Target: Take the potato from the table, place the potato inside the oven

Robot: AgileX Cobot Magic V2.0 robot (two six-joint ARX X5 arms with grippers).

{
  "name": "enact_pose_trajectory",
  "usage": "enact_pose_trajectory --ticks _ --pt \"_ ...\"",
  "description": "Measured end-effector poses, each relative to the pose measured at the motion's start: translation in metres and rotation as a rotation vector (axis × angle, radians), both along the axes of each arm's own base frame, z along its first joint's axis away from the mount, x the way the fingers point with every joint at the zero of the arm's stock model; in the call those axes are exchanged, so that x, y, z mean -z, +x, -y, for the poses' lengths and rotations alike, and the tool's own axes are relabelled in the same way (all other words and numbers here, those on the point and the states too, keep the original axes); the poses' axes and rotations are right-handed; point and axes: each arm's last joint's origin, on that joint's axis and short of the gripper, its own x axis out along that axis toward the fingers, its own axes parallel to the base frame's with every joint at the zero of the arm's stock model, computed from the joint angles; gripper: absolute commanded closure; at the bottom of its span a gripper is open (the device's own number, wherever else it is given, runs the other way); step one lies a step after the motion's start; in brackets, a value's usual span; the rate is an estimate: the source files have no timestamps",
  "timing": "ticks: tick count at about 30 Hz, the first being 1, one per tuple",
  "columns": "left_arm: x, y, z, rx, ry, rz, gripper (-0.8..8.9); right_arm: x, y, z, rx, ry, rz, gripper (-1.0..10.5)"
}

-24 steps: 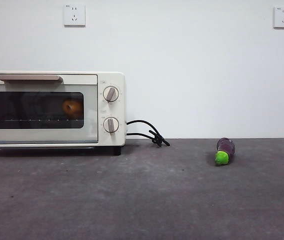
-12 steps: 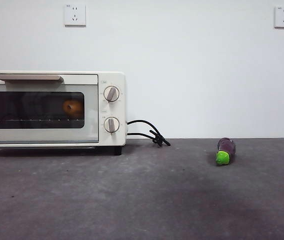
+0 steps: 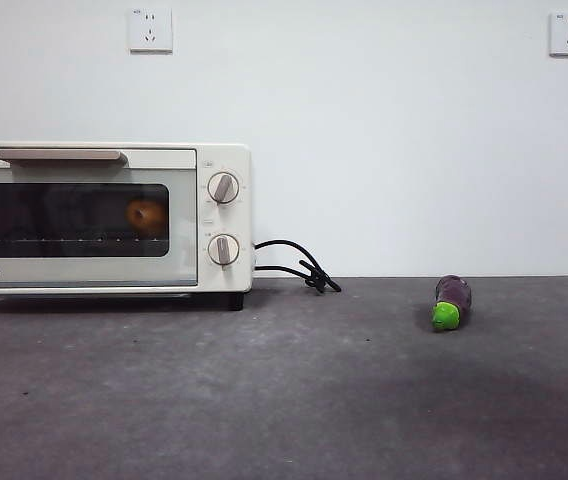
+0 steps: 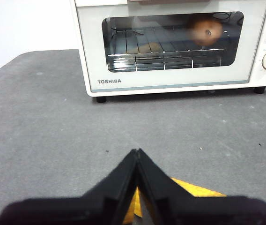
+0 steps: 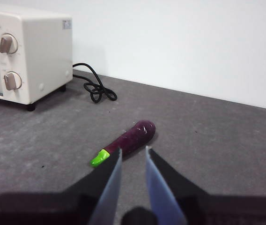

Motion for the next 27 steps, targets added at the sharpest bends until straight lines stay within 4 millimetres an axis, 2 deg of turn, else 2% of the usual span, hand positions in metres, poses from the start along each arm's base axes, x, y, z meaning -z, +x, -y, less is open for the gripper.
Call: enact_pose_trajectory --ticks 3,14,27 --pt "0.0 0.0 0.0 0.0 0.0 0.0 8.18 0.01 -0.004 0.002 0.024 0.015 0.018 8.5" --pt "0.0 0.0 0.0 0.0 0.0 0.0 8.18 0.029 -0.014 0.014 0.186 0.075 -0.153 8.5" --pt "0.0 0.0 0.0 0.0 -0.001 -0.006 8.18 0.029 -0.014 0.016 0.247 0.1 -0.157 8.5"
